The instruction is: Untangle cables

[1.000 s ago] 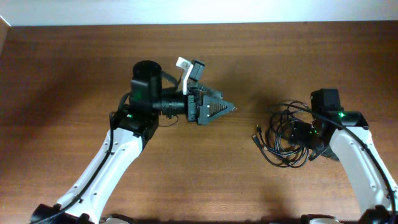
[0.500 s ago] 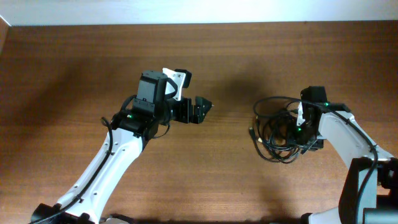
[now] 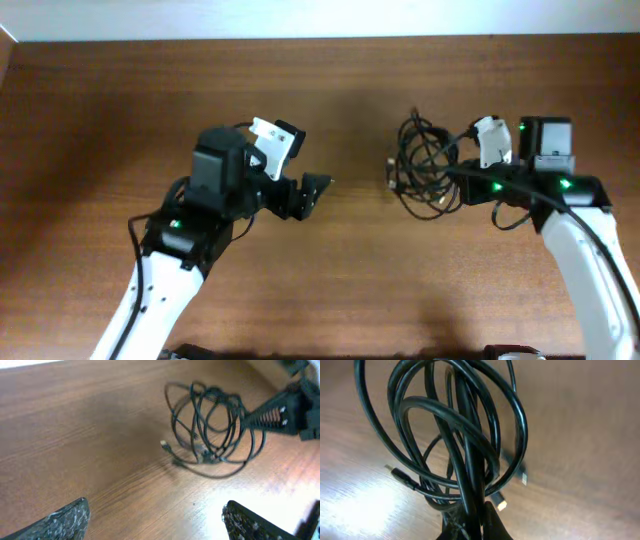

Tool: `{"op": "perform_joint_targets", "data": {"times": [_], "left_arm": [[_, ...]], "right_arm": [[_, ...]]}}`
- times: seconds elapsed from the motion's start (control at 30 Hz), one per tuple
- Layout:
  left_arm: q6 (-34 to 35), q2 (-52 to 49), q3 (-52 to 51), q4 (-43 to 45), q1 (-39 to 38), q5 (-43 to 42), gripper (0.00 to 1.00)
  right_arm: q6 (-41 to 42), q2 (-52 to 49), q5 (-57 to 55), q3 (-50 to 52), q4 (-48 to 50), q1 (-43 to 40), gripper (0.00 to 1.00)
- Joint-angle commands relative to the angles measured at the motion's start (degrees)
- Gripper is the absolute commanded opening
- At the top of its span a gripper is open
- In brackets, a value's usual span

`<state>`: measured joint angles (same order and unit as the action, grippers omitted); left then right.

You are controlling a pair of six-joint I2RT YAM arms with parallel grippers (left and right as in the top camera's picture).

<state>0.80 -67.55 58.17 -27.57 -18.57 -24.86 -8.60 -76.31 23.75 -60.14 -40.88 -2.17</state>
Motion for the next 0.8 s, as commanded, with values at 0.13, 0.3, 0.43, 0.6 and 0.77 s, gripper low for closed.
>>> {"op": "perform_joint_targets", "data": {"times": [0.13,0.3,0.43,0.6,0.77], "left_arm": [[-12.9,8.5,0.0,-0.1,-4.6,-19.2,0.75],[-11.5,9.4,1.8,-0.2,-13.3,-1.9,0.94],[-10.5,9.4,5.9,-0.5,-15.2,6.3,0.99],[-9.9,9.3,6.4,-2.1,-15.2,9.5,0.99],[-9.9,7.2,6.4,-6.9,-15.2,-2.4,0.99]], "right_arm": [[-8.7,19.0,13.6,-1.1,0.9,0.0,0.04],[-10.7,20.3,15.1,-1.1,-1.4,0.8,0.04],[-14.1,20.3,11.5,-1.1,-1.7,10.3,0.04],[-15.0,20.3,3.5,-1.1,-1.7,19.7,0.04],[-15.0,20.3,2.1,-1.1,-1.3,21.4,0.04]]}}
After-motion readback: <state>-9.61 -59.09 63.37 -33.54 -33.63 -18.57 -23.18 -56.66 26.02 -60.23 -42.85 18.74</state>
